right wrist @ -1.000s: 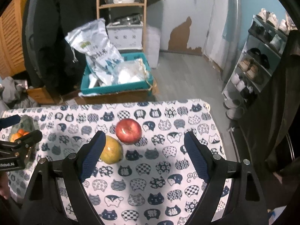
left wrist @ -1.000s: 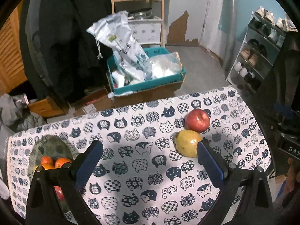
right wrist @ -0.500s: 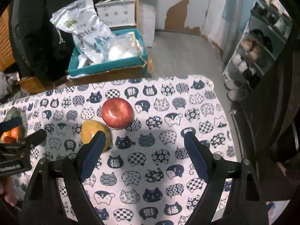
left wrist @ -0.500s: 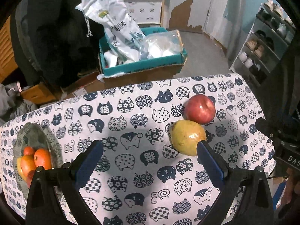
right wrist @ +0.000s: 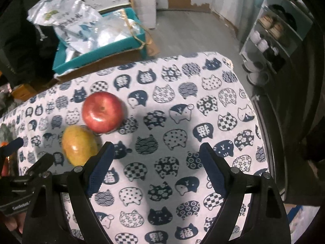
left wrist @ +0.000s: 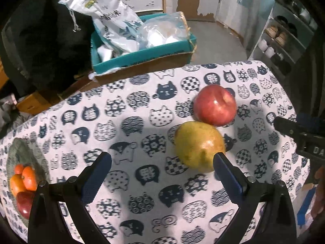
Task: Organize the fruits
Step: 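Close left tool on the yellow pear while right tool grasps the red apple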
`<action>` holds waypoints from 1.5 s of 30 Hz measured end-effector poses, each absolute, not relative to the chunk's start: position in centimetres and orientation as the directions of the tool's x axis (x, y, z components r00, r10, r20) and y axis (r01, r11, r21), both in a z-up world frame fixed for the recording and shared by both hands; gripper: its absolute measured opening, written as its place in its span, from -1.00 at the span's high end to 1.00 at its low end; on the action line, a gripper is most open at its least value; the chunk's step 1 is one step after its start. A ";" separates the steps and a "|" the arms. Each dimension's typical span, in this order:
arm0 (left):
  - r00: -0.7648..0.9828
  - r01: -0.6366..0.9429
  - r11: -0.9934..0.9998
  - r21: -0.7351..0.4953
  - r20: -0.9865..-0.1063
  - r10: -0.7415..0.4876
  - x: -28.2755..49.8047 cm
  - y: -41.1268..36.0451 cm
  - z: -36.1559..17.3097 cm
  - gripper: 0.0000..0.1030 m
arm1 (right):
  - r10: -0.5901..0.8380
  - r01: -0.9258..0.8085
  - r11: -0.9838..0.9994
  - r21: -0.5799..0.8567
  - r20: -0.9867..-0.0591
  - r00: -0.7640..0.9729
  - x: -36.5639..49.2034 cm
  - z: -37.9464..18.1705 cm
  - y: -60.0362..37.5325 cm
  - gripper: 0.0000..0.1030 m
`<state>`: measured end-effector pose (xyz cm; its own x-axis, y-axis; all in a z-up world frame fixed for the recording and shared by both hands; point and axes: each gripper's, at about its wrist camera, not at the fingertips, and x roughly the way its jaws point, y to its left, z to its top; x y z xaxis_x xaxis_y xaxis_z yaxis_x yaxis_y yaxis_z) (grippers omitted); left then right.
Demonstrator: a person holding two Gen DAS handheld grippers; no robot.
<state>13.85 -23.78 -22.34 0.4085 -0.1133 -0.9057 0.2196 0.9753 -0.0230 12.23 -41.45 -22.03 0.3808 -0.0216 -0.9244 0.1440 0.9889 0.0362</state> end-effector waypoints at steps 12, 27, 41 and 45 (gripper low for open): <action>0.332 0.199 0.974 -0.104 -0.928 -0.167 15.7 -25.9 -25.3 -0.96 | -0.045 0.169 0.985 0.021 -0.924 0.379 12.8 -22.3 -42.4 -0.64; 0.252 0.216 0.952 -0.218 -0.929 -0.270 16.9 -26.9 -27.8 -0.63 | -0.018 0.181 0.982 0.048 -0.938 0.347 14.5 -24.2 -42.3 -0.64; 0.300 0.187 0.968 -0.168 -0.928 -0.219 17.2 -23.4 -26.8 -0.45 | 0.095 0.104 0.984 0.142 -0.925 0.367 16.6 -24.1 -39.2 -0.64; 0.326 0.164 0.977 -0.135 -0.927 -0.183 17.6 -21.2 -26.3 -0.45 | 0.125 0.061 0.986 0.158 -0.922 0.366 17.7 -24.4 -37.4 -0.64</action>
